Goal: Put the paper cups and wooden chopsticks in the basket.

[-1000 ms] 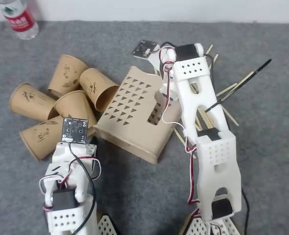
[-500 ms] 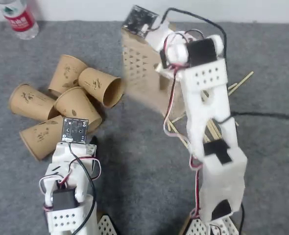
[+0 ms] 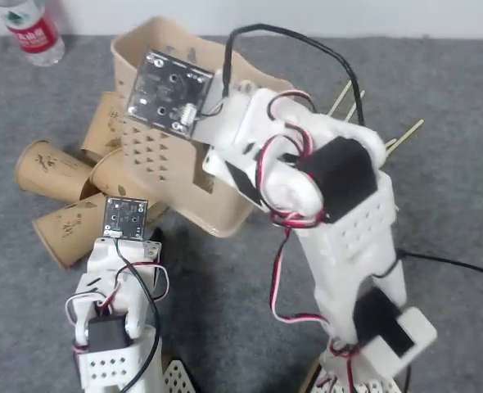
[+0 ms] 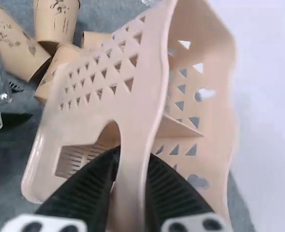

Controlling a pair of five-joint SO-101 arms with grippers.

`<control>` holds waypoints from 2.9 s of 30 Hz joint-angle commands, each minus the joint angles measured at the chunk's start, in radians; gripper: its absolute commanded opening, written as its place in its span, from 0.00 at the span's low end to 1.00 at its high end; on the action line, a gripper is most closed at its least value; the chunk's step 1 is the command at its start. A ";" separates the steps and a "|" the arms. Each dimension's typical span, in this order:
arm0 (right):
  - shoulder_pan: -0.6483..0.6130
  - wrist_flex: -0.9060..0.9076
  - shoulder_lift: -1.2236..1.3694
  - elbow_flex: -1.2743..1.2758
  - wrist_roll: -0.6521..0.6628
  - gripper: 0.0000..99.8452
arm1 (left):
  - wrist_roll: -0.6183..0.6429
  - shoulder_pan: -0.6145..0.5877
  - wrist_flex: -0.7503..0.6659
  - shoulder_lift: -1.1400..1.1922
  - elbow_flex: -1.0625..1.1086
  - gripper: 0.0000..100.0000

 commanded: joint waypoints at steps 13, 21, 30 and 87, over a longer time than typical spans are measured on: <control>-0.005 -0.053 -0.351 0.651 0.037 0.01 | -0.009 0.009 -0.003 -0.011 -0.005 0.17; 0.074 -0.407 -0.483 1.043 0.046 0.01 | -0.009 0.009 -0.002 -0.011 -0.005 0.17; 0.074 -0.524 -0.504 1.131 0.043 0.01 | -0.009 0.009 -0.005 -0.011 -0.005 0.17; 1.004 -0.811 -0.700 1.840 -0.540 0.22 | -0.006 -0.580 0.089 -0.006 -0.487 0.24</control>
